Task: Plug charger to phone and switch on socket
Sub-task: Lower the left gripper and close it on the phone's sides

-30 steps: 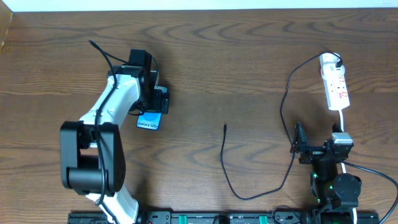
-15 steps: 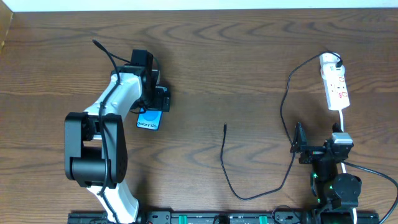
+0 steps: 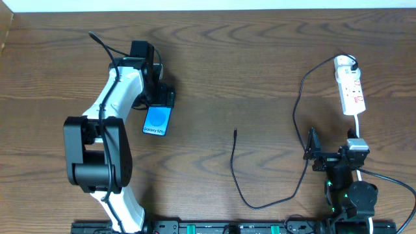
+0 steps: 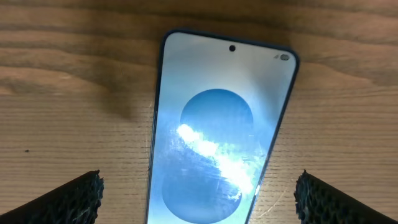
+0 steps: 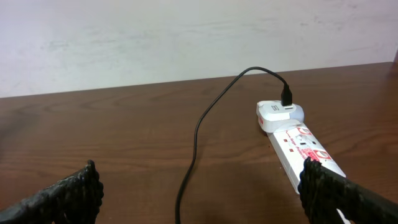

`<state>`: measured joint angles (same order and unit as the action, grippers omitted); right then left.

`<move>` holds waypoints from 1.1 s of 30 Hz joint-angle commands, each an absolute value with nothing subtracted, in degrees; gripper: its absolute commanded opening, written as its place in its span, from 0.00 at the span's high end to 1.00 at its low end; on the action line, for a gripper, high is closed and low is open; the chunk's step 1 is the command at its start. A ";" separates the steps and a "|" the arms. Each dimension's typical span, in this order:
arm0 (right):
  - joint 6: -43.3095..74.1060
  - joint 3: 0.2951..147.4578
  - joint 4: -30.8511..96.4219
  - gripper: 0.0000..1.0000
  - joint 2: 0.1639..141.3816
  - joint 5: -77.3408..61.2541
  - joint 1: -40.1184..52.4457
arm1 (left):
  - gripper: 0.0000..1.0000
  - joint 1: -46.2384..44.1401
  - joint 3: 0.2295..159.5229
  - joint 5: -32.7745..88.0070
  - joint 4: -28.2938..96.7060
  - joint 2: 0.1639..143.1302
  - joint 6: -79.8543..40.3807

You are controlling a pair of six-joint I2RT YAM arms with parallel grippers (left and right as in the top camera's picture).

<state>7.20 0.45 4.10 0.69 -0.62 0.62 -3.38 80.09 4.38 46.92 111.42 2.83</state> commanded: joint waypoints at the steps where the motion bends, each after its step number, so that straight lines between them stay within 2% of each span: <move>1: 7.68 0.30 4.32 0.01 0.30 -0.34 1.17 | 0.02 -3.22 80.86 4.73 47.55 114.13 2.94; 33: 7.68 0.32 4.32 0.01 0.30 -0.34 1.17 | 0.02 -3.62 79.83 4.93 46.85 116.95 3.42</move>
<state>7.20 0.45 4.08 0.69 -0.62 0.62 -3.49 80.09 4.38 46.65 116.27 3.01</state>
